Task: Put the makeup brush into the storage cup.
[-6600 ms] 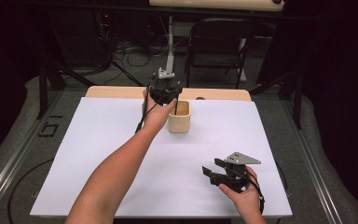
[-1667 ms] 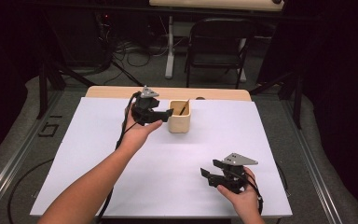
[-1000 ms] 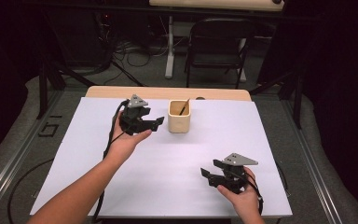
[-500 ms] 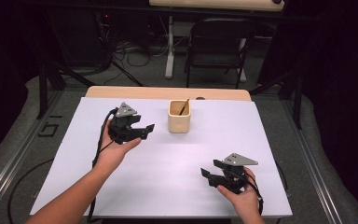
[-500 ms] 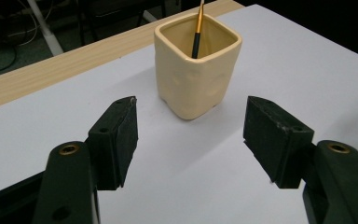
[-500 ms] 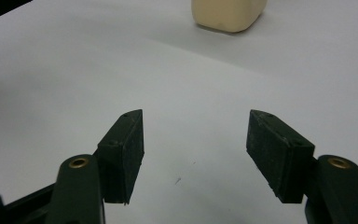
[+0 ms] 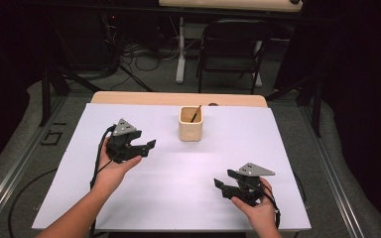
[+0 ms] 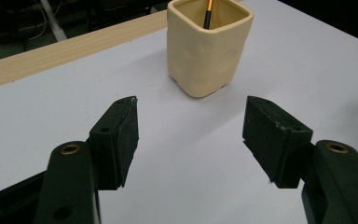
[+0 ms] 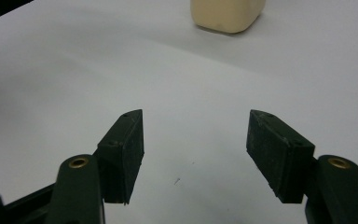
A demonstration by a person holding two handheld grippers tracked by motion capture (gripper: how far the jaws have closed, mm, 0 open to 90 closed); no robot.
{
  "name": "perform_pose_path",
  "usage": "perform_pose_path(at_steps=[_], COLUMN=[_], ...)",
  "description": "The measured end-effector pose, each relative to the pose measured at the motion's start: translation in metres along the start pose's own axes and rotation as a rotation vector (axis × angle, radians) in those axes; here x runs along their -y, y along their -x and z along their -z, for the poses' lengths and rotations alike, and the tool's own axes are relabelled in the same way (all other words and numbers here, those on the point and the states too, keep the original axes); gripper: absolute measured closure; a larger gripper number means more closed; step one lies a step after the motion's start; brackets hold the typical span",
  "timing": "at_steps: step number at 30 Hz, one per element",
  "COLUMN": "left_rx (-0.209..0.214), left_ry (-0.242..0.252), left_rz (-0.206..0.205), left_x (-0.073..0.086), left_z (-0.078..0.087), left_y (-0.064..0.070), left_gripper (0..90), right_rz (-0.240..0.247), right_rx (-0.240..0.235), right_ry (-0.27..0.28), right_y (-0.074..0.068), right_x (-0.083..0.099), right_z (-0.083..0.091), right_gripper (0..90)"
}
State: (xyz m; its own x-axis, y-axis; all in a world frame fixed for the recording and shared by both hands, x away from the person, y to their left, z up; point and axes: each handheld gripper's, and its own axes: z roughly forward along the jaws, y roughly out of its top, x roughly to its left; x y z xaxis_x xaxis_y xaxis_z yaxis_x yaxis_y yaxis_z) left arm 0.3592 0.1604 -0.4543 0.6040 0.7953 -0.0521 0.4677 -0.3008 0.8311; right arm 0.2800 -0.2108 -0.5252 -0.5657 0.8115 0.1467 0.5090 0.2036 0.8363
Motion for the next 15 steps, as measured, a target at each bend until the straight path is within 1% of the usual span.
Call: perform_pose_path(at_steps=[1,3,8,10,15], left_rx=[-0.002,-0.002,-0.006,-0.011,-0.014], left_ry=[-0.002,0.0,0.005,0.005,0.02], left_rz=[0.001,0.009,0.021,0.017,0.035], left_x=[0.002,0.005,0.013,0.017,0.03], left_z=[0.001,0.002,0.008,0.009,0.013], left_y=[-0.001,-0.002,-0.004,-0.006,-0.007], left_gripper=[36.0,36.0,36.0,36.0,36.0], right_rz=[0.0,0.0,0.001,0.0,0.006], right_rx=[0.001,0.002,0.006,0.005,0.008], right_ry=[-0.009,-0.003,-0.005,-0.004,-0.004], right_y=[0.0,-0.001,-0.001,-0.001,0.0], right_x=[0.0,0.0,0.001,0.001,0.001], right_z=[0.001,0.0,-0.001,-0.001,-0.001], right_gripper=[36.8,36.8,36.8,36.8,36.7])
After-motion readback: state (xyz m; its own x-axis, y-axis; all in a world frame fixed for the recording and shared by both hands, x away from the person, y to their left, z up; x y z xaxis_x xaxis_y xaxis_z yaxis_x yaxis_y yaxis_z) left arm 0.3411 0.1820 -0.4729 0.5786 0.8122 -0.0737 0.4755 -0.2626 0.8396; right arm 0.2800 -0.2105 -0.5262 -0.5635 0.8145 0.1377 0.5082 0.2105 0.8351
